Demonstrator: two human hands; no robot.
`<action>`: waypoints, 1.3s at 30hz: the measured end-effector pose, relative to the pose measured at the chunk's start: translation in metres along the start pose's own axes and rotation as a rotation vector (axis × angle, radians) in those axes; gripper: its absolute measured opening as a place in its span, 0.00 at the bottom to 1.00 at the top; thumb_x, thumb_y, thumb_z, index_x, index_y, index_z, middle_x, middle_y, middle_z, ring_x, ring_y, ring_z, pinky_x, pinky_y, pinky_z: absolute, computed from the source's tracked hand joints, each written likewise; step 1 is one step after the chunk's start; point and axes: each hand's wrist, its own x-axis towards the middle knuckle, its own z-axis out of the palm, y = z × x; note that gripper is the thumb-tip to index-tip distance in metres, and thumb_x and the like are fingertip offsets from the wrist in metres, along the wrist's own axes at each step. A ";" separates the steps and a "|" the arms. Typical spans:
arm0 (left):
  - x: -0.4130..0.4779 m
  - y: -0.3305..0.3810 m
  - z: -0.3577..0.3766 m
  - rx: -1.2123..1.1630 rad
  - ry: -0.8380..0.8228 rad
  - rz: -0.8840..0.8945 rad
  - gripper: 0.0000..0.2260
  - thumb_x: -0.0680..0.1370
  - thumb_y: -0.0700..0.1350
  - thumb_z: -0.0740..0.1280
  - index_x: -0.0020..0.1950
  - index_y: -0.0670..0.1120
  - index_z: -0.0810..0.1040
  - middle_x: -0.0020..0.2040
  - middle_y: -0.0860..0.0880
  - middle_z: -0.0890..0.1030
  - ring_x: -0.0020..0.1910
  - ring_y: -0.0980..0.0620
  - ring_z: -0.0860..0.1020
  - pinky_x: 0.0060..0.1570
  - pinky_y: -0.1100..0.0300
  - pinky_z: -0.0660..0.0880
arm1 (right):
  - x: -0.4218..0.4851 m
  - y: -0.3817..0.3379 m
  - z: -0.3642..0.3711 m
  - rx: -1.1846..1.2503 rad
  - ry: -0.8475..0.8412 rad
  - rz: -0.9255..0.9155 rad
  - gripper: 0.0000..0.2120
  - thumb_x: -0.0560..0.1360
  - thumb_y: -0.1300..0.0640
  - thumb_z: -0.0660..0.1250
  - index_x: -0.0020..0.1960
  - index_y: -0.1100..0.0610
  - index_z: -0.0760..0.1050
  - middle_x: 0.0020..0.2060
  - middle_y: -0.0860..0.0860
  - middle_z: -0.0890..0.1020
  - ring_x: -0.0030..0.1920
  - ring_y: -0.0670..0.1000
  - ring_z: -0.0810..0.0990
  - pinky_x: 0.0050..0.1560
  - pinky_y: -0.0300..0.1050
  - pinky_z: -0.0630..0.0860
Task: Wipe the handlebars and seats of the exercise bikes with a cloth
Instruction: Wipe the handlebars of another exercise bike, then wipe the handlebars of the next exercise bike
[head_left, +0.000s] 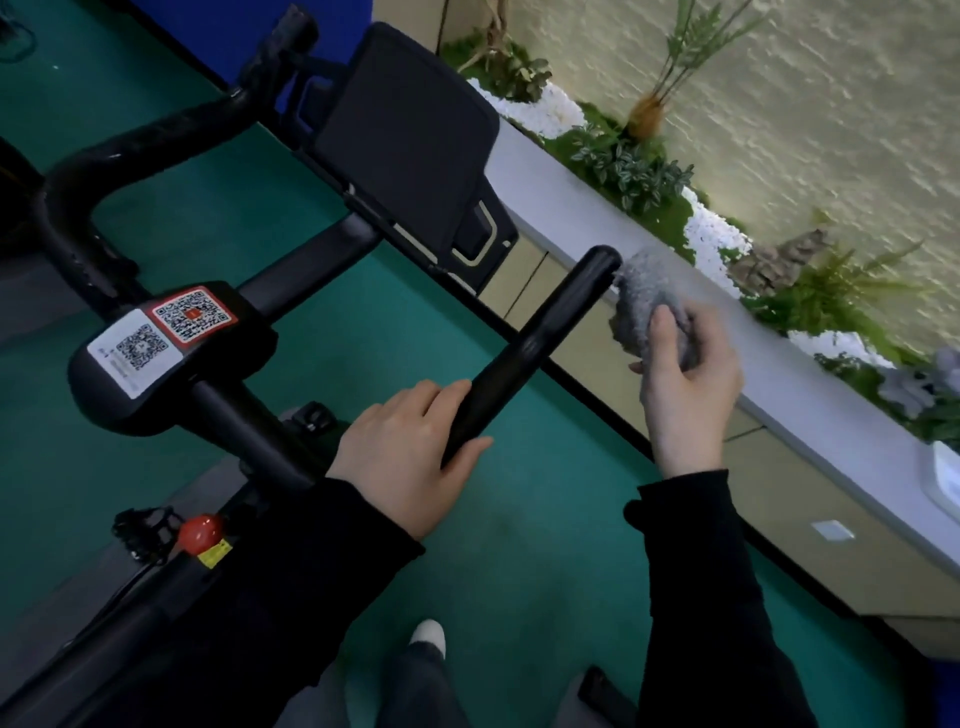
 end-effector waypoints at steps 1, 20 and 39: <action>0.000 0.000 -0.001 -0.007 -0.008 -0.003 0.21 0.71 0.53 0.72 0.58 0.42 0.78 0.42 0.46 0.80 0.37 0.44 0.79 0.33 0.52 0.75 | -0.008 0.000 -0.004 -0.002 -0.008 0.014 0.06 0.79 0.52 0.62 0.54 0.49 0.76 0.42 0.37 0.80 0.47 0.51 0.81 0.47 0.60 0.80; -0.022 0.037 0.010 0.112 0.124 0.138 0.20 0.75 0.51 0.67 0.62 0.40 0.76 0.58 0.42 0.77 0.56 0.39 0.73 0.49 0.45 0.70 | -0.126 0.035 -0.094 -0.070 -0.159 0.117 0.10 0.75 0.55 0.70 0.56 0.51 0.79 0.51 0.43 0.82 0.52 0.39 0.79 0.52 0.30 0.72; -0.114 0.221 0.143 0.121 -0.410 0.386 0.23 0.75 0.50 0.69 0.66 0.40 0.74 0.64 0.43 0.77 0.64 0.44 0.73 0.64 0.49 0.66 | -0.210 0.141 -0.299 -0.085 0.080 0.350 0.13 0.72 0.58 0.73 0.57 0.51 0.78 0.52 0.45 0.82 0.54 0.42 0.80 0.56 0.38 0.75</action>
